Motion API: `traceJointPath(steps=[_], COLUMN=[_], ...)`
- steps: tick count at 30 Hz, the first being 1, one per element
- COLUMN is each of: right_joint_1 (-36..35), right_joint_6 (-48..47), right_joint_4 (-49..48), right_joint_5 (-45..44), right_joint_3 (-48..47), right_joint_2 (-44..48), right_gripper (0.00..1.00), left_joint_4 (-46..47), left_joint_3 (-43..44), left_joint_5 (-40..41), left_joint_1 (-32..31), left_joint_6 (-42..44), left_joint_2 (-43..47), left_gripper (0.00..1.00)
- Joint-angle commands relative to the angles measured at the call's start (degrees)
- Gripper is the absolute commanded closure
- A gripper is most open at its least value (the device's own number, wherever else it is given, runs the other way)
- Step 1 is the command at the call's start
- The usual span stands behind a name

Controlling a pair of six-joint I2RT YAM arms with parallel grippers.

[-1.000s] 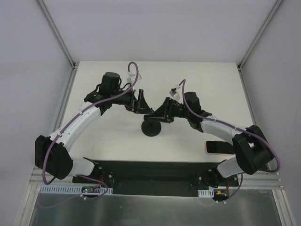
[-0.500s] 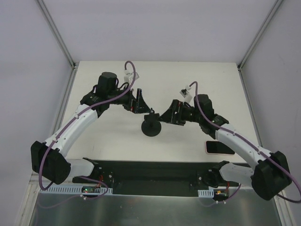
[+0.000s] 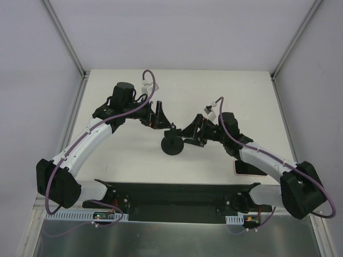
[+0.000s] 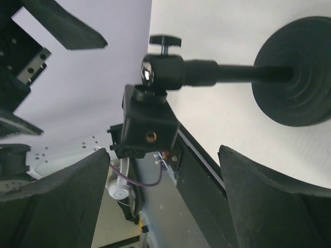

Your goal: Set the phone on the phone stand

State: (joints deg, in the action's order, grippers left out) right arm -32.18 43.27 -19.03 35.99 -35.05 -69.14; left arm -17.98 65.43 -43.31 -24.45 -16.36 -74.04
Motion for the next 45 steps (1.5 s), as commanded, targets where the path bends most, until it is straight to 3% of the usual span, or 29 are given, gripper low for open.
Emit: traceJointPath(steps=[1, 6, 8, 12, 17, 21, 29, 32, 38, 42, 45], right_joint_1=[-0.5, -0.7, -0.7, -0.9, -0.9, -0.9, -0.2, 0.1, 1.3, 2.0, 2.2], right_joint_6=[8.7, 14.8, 18.0, 20.8, 21.1, 21.3, 21.9, 21.8, 20.0, 16.3, 9.5], right_joint_4=[-12.2, -24.7, -27.8, -34.4, -35.8, -37.8, -39.9, -42.3, -42.0, -36.2, -24.6], right_joint_5=[1.5, 1.5, 2.2, 2.9, 1.7, 1.6, 2.8, 2.9, 3.8, 3.7, 2.6], right_joint_3=[-3.9, -1.7, -1.4, -0.3, 1.3, 2.6, 2.1, 3.2, 4.1, 3.7, 2.6], right_joint_2=[-4.1, -8.9, -11.4, -14.4, -16.0, -17.9, -20.1, -21.5, -20.2, -15.3, -11.2], right_gripper=[0.16, 0.21, 0.28, 0.46, 0.65, 0.87, 0.89, 0.86, 0.63, 0.33, 0.10], left_joint_4=[-0.1, -0.1, -0.1, -0.1, -0.4, -0.3, -0.3, -0.3, -0.3, -0.3, -0.3], left_joint_3=[1.7, 1.5, 1.6, 1.7, 1.9, 2.0, 1.9, 1.9, 1.9, 2.1, 2.0], left_joint_5=[-0.9, 0.3, 0.0, -1.9, -1.2, -1.7, -1.6, -0.6, -1.2, -1.9, -1.8], left_joint_1=[-0.6, -0.6, -0.6, -0.6, -0.6, -0.6, -0.6, -0.6, -0.6, -0.6, -0.8], left_joint_6=[1.1, 1.7, 1.5, 1.4, 1.5, 1.5, 1.5, 1.7, 1.6, 1.2, 1.5], left_joint_2=[-1.0, -0.8, -1.1, -1.2, -1.2, -0.6, -0.5, -0.8, -0.1, -0.2, 0.0], left_gripper=[0.08, 0.08, 0.08, 0.08, 0.08, 0.08, 0.08, 0.08, 0.08, 0.08, 0.08])
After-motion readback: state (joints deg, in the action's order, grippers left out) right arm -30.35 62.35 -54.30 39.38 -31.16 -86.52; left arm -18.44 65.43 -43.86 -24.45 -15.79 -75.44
